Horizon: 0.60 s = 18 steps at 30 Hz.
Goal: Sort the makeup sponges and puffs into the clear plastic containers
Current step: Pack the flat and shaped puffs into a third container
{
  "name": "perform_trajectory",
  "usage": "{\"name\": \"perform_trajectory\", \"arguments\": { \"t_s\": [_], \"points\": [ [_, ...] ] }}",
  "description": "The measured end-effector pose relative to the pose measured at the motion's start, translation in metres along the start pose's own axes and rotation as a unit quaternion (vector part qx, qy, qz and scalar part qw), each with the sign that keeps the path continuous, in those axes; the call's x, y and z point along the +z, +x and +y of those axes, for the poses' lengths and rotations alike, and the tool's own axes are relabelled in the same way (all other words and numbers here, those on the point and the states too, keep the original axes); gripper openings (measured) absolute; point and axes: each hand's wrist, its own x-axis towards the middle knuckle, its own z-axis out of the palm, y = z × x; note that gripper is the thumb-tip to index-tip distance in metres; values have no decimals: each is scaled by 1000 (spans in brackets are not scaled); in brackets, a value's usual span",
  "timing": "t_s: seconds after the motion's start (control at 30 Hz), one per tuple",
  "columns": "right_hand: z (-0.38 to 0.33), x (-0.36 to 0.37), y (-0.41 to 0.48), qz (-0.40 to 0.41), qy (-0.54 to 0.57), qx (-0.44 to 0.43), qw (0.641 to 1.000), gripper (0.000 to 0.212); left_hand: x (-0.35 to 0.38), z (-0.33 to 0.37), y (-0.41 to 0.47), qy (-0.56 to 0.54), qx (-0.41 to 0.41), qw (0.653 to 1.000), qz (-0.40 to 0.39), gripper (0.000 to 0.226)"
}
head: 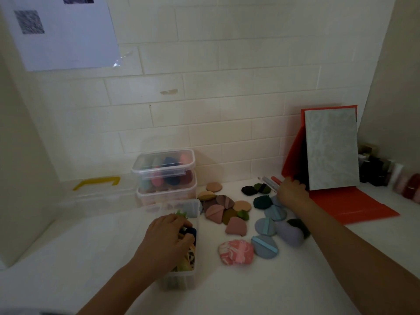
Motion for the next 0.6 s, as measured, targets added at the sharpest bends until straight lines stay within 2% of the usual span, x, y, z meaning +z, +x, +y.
{"name": "perform_trajectory", "arguments": {
  "t_s": [0.2, 0.3, 0.47, 0.6],
  "points": [
    [-2, -15, -14, 10, -13, -41, 999, 45, 0, 0, 0, 1, -2, 1000, 0, 31],
    [-10, -23, -25, 39, -18, -141, 989, 43, 0, 1, 0, -1, -1, 1000, 5, 29],
    [-39, -26, -46, -28, 45, -258, 965, 33, 1, 2, 1, -7, -11, 1000, 12, 21],
    [-70, -16, -57, -99, 106, -319, 936, 57, 2, 3, 0, -4, -22, 999, 23, 16]
  ]
}}
